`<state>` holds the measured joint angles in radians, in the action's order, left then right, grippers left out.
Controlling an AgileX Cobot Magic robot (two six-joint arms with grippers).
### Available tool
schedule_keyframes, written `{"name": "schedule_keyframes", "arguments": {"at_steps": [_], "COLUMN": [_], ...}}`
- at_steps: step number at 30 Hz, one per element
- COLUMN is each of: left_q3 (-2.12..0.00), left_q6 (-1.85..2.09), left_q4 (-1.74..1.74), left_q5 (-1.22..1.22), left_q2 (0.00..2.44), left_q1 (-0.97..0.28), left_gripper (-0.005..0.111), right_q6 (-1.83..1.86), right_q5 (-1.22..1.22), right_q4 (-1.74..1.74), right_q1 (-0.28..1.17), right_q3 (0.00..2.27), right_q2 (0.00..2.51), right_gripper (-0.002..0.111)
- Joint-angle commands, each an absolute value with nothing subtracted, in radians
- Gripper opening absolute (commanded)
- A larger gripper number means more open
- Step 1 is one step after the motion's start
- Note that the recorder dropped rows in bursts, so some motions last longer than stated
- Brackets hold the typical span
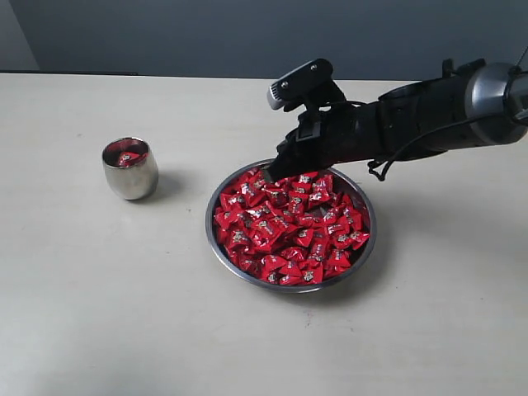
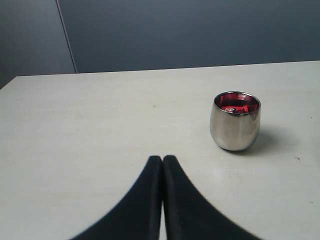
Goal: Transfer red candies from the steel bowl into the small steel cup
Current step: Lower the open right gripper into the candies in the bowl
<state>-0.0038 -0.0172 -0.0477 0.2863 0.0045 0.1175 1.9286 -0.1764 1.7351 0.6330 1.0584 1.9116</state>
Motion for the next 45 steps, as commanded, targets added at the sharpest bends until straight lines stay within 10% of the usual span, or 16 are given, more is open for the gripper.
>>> {"name": "schedule_keyframes", "arguments": {"at_steps": [1, 45], "left_q3": [0.000, 0.000], "left_q6": [-0.020, -0.020], "left_q4": [-0.045, -0.045], "left_q5": [0.285, 0.285], "left_q2": [0.000, 0.000], "left_q1": [0.118, 0.118], "left_gripper": [0.000, 0.000], "right_q6": [1.938, 1.014], "right_q5": [-0.220, -0.680], "right_q4": [1.711, 0.747], "right_q1": [0.628, 0.630], "right_q3": [1.052, 1.193], "right_q2": [1.911, 1.911], "right_gripper": [-0.001, -0.001]}}
